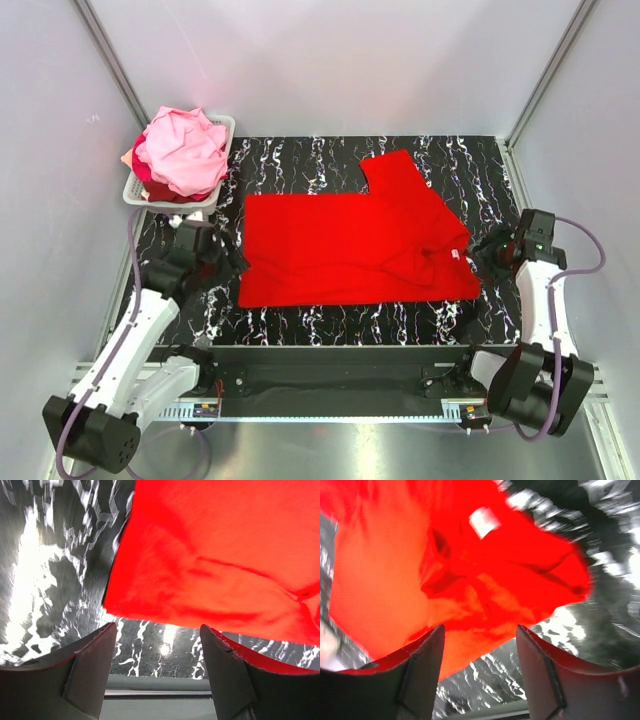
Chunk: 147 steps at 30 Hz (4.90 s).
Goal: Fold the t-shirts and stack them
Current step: Fold the tshirt
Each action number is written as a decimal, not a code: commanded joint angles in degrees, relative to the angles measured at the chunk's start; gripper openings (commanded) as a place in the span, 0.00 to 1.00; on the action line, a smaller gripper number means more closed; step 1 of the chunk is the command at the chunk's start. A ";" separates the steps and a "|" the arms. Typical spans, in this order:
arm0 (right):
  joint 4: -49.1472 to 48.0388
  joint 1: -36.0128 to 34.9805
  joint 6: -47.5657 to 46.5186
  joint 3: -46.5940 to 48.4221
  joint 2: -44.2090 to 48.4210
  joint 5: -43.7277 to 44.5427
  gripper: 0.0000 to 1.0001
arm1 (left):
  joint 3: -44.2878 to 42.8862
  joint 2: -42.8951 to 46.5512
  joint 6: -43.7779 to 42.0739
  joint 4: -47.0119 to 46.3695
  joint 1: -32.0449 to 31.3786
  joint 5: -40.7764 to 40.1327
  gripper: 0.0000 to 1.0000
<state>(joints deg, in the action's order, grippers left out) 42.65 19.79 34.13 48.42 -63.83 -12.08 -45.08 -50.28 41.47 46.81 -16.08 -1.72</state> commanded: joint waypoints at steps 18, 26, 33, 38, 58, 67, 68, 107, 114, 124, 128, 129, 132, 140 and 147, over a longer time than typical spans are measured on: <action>-14.00 -18.12 1.73 -8.08 -16.23 -1.20 0.58 | -3.96 6.77 -14.40 1.27 -0.18 2.25 0.75; -17.08 -19.44 2.17 -6.94 -21.33 -1.55 0.32 | -4.84 7.04 -14.14 2.14 -0.18 1.80 0.75; -13.75 -22.85 2.70 -0.37 -21.33 -0.32 0.00 | -5.64 6.34 -16.60 0.22 -0.18 -5.13 0.75; -10.67 -27.25 3.05 9.20 -27.12 2.41 0.00 | -5.28 5.63 -16.07 -0.05 -0.18 -6.19 0.75; -3.46 -32.80 1.56 19.08 -35.23 6.80 0.29 | -4.84 6.42 -15.81 -0.40 -0.18 -7.42 0.76; 0.59 -31.22 0.15 7.93 -19.15 19.02 0.90 | -4.75 6.51 -15.81 -0.40 -0.18 -7.60 0.76; 1.11 -30.78 0.15 6.00 -17.66 19.37 0.92 | -4.75 6.51 -15.81 -0.49 -0.18 -7.60 0.76; -8.73 -2.65 8.58 -9.84 -10.45 15.59 0.25 | -4.58 7.04 -15.99 -0.75 -0.18 -7.34 0.76; -6.80 1.03 9.82 -9.31 -9.20 17.61 0.42 | -4.58 6.78 -16.07 -0.84 -0.18 -7.16 0.76; -5.75 2.44 7.35 -8.08 -4.38 14.96 0.78 | -4.67 6.69 -16.07 -0.84 -0.18 -7.16 0.76; -5.30 2.44 6.04 -7.21 1.24 14.46 0.78 | -4.58 6.78 -16.16 -0.84 -0.18 -7.25 0.76; -5.56 2.44 5.08 -6.86 1.78 13.32 0.78 | -4.58 6.60 -16.16 -0.84 -0.18 -7.16 0.76; -8.63 1.92 3.06 -7.20 2.92 5.33 0.77 | -4.58 6.60 -16.16 -0.84 -0.18 -7.16 0.76; -13.73 -13.10 1.38 -3.87 -7.95 4.34 0.74 | -4.58 6.43 -16.07 -0.84 -0.18 -7.34 0.76; -17.52 -16.45 2.96 -2.64 -14.56 3.46 0.64 | -4.58 6.51 -15.99 -0.84 -0.18 -7.60 0.76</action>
<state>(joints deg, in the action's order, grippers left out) 28.01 4.25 36.93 43.00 -77.01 -8.14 -49.15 -43.94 26.35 48.34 -16.12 -8.23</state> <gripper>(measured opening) 0.649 0.755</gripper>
